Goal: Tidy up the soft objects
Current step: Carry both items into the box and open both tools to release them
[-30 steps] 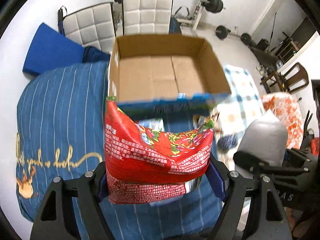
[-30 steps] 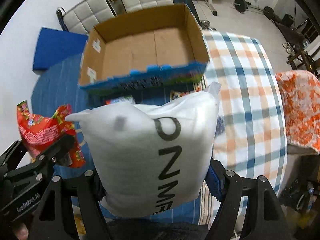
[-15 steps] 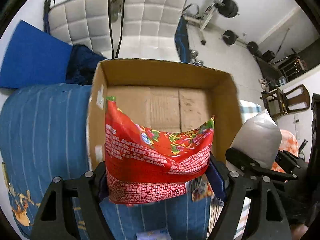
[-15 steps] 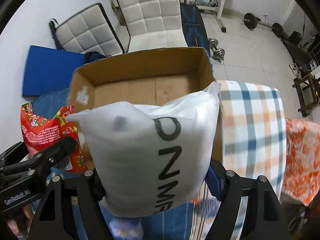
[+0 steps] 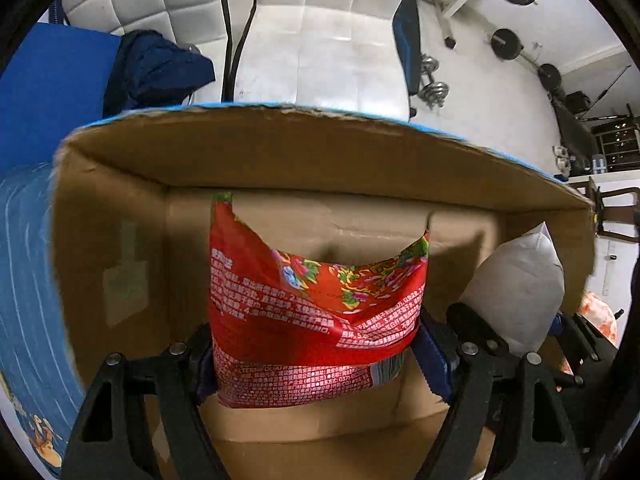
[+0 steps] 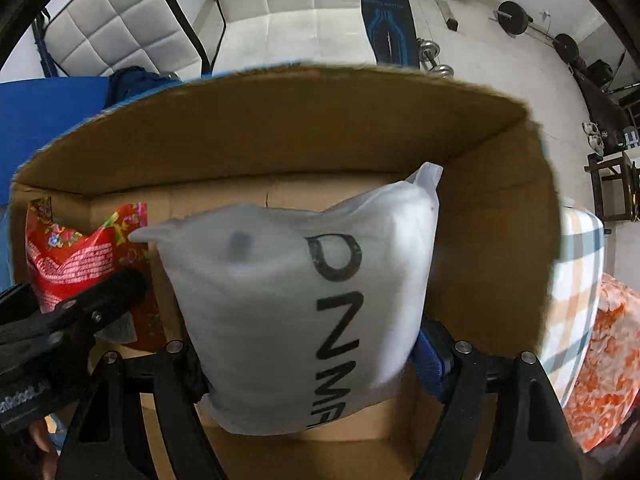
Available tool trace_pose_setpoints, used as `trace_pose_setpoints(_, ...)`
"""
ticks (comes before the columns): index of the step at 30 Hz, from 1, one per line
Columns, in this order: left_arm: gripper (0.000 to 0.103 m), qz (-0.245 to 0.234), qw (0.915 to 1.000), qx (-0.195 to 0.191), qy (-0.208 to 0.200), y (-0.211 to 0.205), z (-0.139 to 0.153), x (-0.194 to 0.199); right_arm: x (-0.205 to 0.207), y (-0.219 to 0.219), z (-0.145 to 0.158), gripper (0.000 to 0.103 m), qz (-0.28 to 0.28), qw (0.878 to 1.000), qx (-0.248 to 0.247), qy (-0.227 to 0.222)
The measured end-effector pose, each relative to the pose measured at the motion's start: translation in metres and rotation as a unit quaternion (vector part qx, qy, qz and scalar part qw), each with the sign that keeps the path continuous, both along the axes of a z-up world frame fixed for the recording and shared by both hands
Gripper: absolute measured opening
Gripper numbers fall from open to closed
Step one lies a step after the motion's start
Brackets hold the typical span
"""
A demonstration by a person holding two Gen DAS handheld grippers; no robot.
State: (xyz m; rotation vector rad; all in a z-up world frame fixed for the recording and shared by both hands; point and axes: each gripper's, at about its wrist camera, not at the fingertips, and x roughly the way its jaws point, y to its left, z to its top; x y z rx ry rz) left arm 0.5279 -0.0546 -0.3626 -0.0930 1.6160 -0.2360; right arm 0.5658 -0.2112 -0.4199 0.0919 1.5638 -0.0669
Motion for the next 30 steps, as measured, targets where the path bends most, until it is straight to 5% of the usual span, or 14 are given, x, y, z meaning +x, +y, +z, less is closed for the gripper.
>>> trace_pose_setpoints(10, 0.081, 0.030, 0.9979, 0.001, 0.058, 0.002, -0.026, 0.007, 0.029, 0.001, -0.042, 0.091, 0.012, 0.999, -0.005, 0.032)
trace_pose_setpoints(17, 0.102, 0.008, 0.9994, 0.024, 0.023, -0.005, -0.001, 0.003, 0.039, 0.005, -0.043, 0.103, 0.024, 0.999, -0.002, 0.022)
trace_pose_setpoints(30, 0.103, 0.002, 0.9990, 0.027, -0.035, 0.003, 0.048, -0.002, 0.025, -0.001, -0.001, 0.103, 0.020, 1.000, -0.001, -0.007)
